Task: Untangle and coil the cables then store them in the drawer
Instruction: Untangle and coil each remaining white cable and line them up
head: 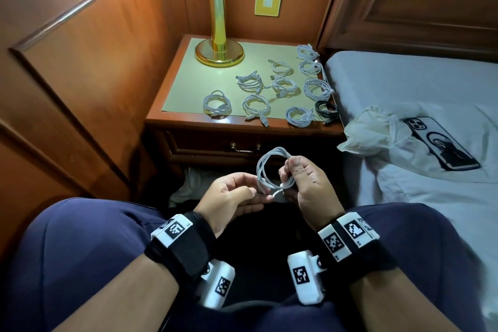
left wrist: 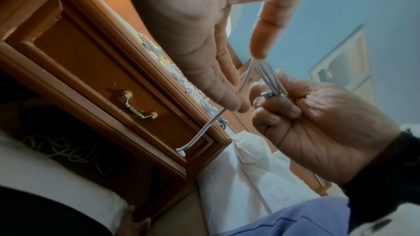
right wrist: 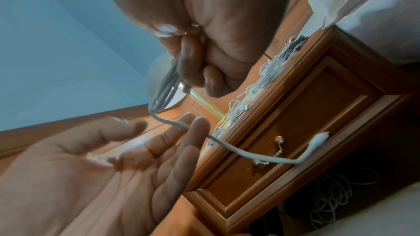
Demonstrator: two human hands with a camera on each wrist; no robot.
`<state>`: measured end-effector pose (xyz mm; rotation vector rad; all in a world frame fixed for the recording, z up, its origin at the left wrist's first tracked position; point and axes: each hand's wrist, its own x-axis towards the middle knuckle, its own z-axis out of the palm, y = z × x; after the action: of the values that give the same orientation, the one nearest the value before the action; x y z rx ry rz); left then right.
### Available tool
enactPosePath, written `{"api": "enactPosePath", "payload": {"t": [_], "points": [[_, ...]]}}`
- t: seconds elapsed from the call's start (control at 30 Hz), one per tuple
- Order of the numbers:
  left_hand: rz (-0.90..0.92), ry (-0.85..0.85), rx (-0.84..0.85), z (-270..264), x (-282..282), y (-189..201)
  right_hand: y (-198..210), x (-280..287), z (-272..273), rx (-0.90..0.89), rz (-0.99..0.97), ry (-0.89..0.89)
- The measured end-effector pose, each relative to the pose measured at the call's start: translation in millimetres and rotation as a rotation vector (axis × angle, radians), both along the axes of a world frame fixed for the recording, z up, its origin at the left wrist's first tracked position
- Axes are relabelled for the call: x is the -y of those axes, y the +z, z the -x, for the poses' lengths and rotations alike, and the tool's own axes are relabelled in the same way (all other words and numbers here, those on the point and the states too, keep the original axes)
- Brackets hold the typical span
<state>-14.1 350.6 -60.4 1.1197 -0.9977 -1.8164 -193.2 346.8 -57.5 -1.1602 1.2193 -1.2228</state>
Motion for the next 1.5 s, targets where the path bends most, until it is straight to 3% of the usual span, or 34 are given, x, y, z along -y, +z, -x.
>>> {"api": "enactPosePath", "payload": {"t": [0.17, 0.33, 0.53, 0.8, 1.03, 1.1, 1.27, 1.4, 1.5], "points": [[0.172, 0.023, 0.12, 6, -4, -1, -3, -2, -3, -0.222, 0.083, 0.0], [0.317, 0.112, 0.283, 5, -1, -6, -1, -5, -7, -0.188, 0.046, 0.071], [0.347, 0.177, 0.304, 3, 2, -13, -5, -6, -9, -0.215, -0.035, 0.139], [0.32, 0.129, 0.221, 4, 7, -15, -12, -6, -8, -0.429, 0.017, 0.014], [0.139, 0.045, -0.115, 4, 8, -10, -11, -2, -5, -0.517, 0.064, -0.035], [0.157, 0.051, -0.052, 6, 10, -7, -13, -1, -5, -0.54, 0.104, -0.034], [0.382, -0.035, 0.283, 1, 8, -11, -14, 1, -1, -0.522, 0.191, -0.128], [0.223, -0.059, 0.284, -1, 8, -18, -8, 1, 2, -0.454, 0.222, -0.158], [0.203, -0.106, 0.324, 1, 9, -17, -4, -3, 1, -0.435, 0.261, -0.172]]}}
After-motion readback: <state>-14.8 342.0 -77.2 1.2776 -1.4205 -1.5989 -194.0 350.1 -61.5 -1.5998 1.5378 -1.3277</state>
